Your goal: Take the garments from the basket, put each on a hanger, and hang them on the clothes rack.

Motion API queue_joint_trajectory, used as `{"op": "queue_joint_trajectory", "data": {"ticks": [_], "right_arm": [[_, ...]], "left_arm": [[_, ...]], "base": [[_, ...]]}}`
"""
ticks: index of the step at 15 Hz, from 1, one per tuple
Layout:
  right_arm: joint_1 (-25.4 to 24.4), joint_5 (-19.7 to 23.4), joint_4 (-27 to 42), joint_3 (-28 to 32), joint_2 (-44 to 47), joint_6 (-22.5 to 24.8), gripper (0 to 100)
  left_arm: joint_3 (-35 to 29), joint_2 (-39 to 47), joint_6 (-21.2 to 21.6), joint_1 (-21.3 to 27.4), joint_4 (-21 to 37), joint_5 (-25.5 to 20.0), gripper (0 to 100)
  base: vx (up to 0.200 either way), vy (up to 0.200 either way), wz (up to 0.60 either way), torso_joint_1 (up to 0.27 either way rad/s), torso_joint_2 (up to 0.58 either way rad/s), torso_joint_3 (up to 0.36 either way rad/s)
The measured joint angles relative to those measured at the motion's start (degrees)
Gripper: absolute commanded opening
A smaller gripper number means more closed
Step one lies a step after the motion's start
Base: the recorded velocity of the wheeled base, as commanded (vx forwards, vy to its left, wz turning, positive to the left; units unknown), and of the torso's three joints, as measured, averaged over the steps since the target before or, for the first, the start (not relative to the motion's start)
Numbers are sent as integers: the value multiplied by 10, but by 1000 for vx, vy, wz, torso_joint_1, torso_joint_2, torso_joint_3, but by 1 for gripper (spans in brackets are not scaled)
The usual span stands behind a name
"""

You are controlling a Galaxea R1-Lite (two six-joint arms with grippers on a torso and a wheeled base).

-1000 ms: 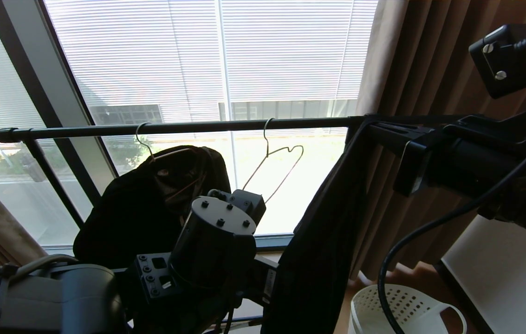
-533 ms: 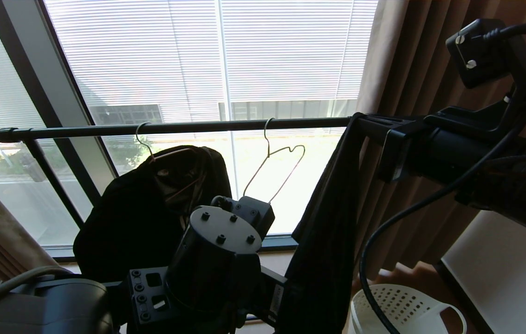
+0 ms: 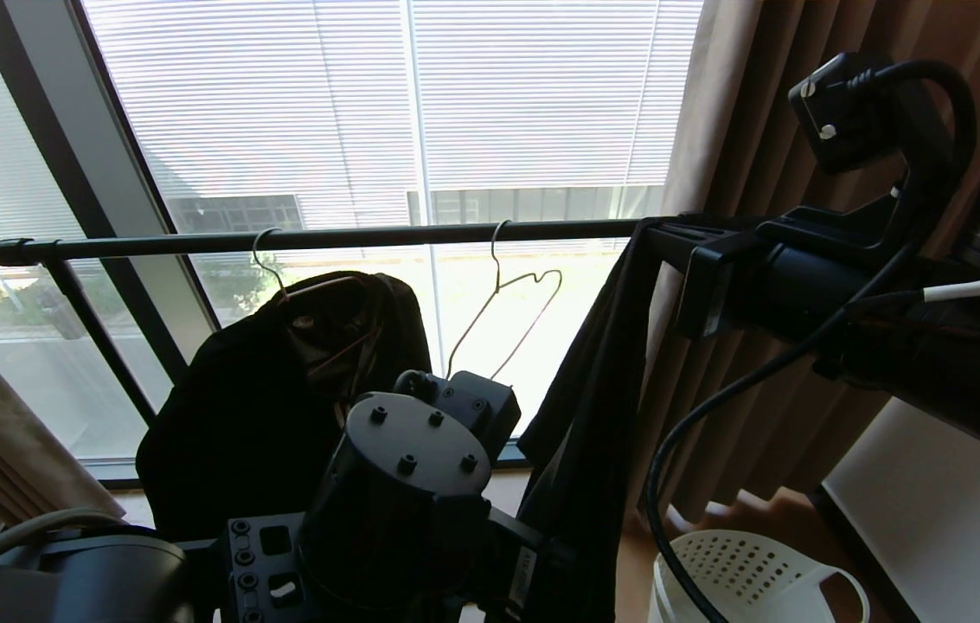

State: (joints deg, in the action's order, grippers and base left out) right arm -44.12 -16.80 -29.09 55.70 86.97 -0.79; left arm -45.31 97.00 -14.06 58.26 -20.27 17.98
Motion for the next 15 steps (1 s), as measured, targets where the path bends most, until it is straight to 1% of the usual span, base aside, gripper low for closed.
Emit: {"op": "queue_joint_trajectory", "data": {"ticks": [4,5,9,11,13,15], "right_arm": [[0,-26,0,12,11,-7,0],[1,-27,0,12,12,-8,0],[20,-31,0,10,11,-9,0],[25,-32,0,1,6,-9,0],[27,-37,0,-15,-4,-8,0],[27,-38,3,-42,-26,-6,0]], "left_arm": [[1,-15,2,1,0,1,100],[5,-20,2,1,1,1,0],[19,-43,2,-6,3,4,0],[20,-54,3,-17,15,8,0],[21,-63,3,-33,25,8,0],[16,-66,7,-64,27,5,0]], "base": [[0,0,0,0,0,0],[0,0,0,0,0,0],[0,0,0,0,0,0],[0,0,0,0,0,0],[0,0,0,0,0,0],[0,0,0,0,0,0]]}}
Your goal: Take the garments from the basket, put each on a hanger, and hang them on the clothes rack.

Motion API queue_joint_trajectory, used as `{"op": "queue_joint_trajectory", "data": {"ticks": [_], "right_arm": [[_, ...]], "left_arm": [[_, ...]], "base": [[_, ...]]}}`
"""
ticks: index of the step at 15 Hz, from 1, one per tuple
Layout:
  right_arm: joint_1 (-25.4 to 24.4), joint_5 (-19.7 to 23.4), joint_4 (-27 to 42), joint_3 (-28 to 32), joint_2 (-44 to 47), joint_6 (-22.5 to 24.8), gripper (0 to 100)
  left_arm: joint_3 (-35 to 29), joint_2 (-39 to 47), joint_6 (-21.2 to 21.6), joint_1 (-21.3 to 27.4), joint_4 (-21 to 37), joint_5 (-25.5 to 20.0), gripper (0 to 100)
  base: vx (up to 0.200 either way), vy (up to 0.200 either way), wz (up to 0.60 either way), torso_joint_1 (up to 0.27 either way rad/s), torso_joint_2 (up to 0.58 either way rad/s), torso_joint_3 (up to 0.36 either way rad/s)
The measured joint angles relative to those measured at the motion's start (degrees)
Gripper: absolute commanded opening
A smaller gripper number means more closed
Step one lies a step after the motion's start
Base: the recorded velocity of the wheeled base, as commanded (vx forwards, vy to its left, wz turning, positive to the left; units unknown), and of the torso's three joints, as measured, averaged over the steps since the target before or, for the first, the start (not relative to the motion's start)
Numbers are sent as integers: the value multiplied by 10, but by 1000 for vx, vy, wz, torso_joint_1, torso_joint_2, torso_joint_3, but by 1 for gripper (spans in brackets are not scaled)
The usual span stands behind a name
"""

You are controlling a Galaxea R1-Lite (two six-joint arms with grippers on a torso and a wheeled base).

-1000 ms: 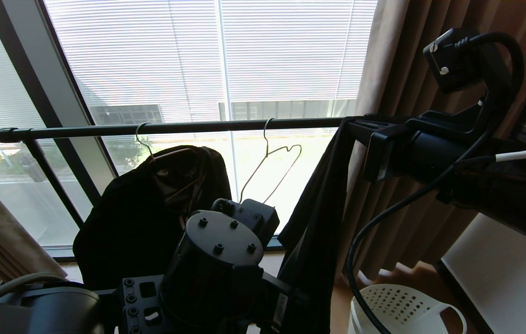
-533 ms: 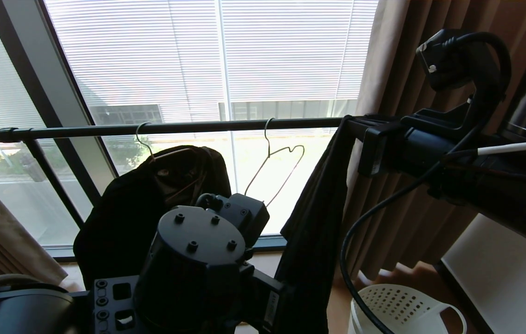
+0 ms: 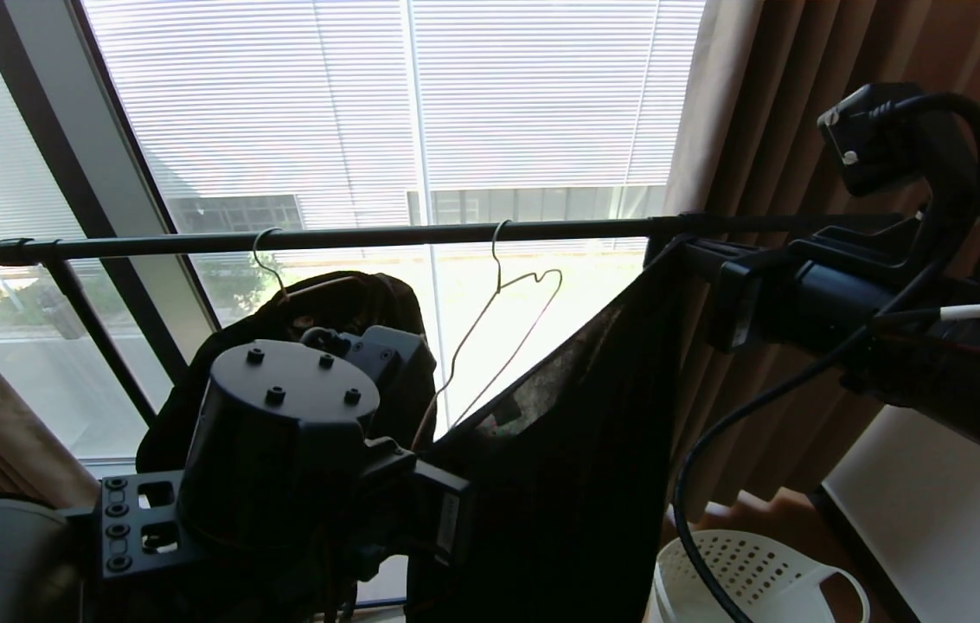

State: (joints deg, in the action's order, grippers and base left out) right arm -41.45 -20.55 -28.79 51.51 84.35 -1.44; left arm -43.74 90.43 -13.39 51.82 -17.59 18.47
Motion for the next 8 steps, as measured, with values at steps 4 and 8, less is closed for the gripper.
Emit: {"op": "queue_joint_trajectory", "data": {"ticks": [4,8], "right_arm": [[-29,2,7,-66,-47,2,0],[-73,9,2,-118,-51,-1,0]], "left_arm": [[-45,22,12,-39,0,-3,0],[-101,52,45,-51,2,-8,0]], "base": [[0,0,0,0,0,0],[0,0,0,0,0,0]]}}
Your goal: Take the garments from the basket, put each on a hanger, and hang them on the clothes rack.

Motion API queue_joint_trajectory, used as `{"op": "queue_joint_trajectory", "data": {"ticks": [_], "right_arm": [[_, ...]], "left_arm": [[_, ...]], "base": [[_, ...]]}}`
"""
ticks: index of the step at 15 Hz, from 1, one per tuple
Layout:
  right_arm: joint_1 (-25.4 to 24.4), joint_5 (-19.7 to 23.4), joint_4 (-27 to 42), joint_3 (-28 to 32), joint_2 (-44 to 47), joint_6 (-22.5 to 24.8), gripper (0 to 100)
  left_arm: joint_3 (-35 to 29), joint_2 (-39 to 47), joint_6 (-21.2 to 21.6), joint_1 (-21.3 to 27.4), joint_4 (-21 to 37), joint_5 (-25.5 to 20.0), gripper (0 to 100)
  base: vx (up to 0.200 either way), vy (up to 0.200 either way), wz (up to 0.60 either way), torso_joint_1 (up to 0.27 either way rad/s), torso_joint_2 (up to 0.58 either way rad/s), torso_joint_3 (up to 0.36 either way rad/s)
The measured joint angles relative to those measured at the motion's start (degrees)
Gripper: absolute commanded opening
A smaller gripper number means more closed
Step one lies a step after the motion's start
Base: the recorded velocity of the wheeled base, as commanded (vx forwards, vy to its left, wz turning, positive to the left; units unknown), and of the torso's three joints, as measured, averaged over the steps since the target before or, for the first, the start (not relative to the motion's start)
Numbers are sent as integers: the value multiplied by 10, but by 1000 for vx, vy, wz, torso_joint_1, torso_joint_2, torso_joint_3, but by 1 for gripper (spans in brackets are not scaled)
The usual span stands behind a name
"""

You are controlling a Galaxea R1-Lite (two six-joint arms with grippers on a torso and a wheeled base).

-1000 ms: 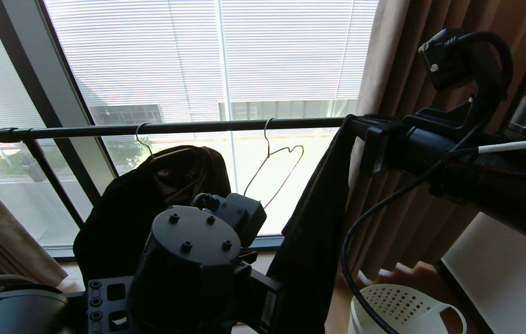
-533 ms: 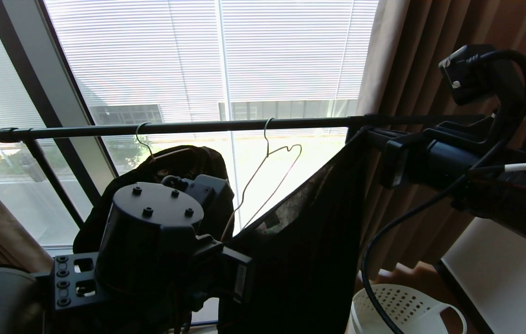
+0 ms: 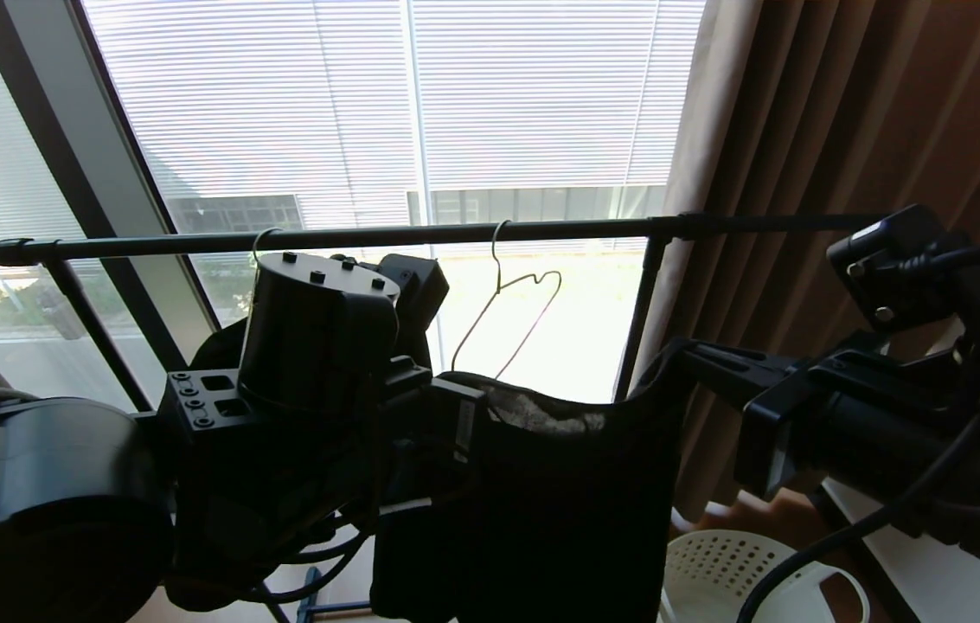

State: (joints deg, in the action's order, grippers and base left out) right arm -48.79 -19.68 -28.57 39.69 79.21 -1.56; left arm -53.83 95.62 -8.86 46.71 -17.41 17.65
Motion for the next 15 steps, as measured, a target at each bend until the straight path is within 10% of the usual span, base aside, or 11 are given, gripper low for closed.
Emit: {"op": "queue_joint_trajectory", "data": {"ticks": [15], "right_arm": [[26,-15,-2,-17,43,-84,0]], "left_arm": [[-36,-39,4,-28,130,-79,0]], "base": [[0,0,0,0,0,0]]}}
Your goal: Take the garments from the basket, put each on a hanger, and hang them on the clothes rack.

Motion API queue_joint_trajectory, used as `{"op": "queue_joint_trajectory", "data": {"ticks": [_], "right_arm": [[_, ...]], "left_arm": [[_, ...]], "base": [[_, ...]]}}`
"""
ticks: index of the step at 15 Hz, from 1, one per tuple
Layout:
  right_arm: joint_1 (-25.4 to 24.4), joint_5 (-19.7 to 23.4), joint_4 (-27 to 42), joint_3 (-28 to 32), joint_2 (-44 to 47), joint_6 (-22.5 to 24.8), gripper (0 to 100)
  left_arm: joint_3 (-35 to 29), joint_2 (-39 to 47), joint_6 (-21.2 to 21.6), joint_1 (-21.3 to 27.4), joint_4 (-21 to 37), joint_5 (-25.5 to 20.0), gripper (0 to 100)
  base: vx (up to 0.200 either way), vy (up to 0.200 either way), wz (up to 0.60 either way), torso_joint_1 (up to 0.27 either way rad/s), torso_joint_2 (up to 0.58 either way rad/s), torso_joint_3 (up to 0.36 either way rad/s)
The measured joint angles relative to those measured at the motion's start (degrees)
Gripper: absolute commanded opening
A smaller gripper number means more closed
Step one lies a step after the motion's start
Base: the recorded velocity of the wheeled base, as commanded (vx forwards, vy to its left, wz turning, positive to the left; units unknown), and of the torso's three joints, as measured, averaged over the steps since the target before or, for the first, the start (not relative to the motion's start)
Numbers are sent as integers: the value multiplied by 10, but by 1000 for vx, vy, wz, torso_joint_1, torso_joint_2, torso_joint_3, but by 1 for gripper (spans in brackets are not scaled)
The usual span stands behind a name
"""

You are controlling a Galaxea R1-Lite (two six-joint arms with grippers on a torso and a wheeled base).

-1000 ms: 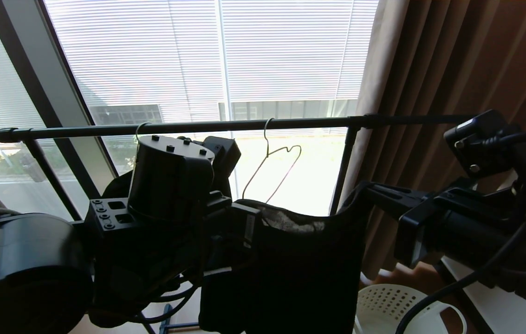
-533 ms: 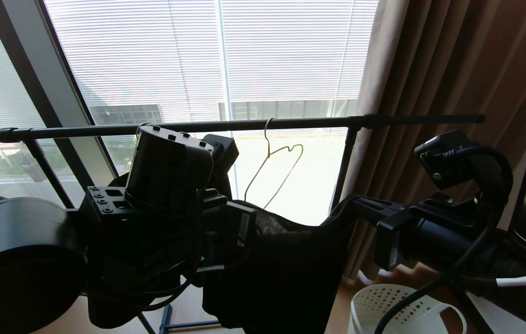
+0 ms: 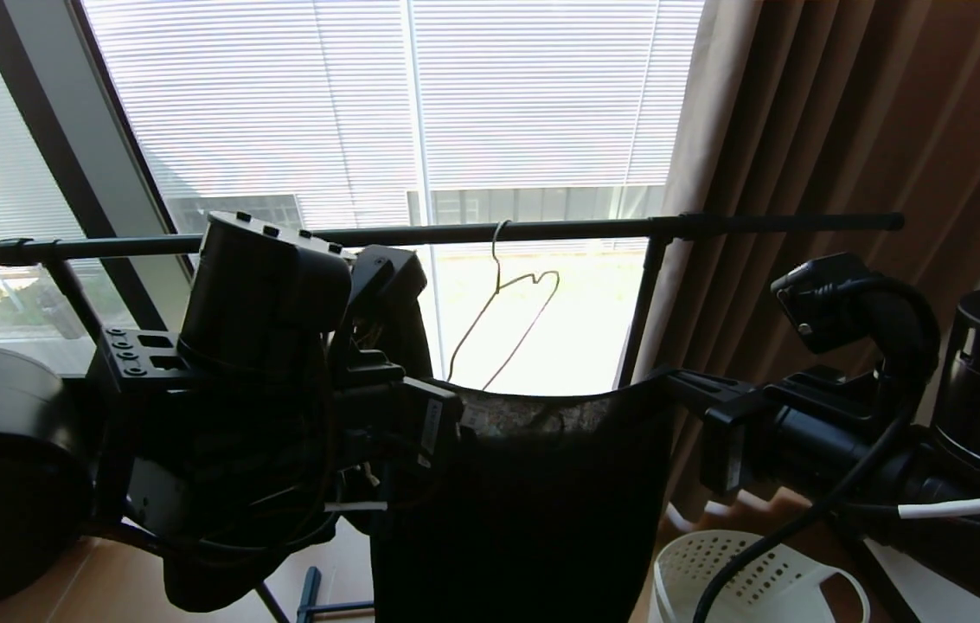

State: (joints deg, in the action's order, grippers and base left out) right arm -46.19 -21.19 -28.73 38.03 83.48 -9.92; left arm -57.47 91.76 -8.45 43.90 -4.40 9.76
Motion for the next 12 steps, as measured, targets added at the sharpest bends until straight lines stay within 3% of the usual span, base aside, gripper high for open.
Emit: {"op": "queue_joint_trajectory", "data": {"ticks": [1,2,12], "right_arm": [[-1,0,0,-12,0,1,0],[-6,1,-1,-21,1,2,100],[-89,35,-6,-75,40,28,100]], "left_arm": [[-6,-2,2,1,0,0,0],[-11,-4,2,1,0,0,0],[-59,-5,2,23,9,1,0]], "base": [[0,0,0,0,0,0],[0,0,0,0,0,0],[0,0,0,0,0,0]]}}
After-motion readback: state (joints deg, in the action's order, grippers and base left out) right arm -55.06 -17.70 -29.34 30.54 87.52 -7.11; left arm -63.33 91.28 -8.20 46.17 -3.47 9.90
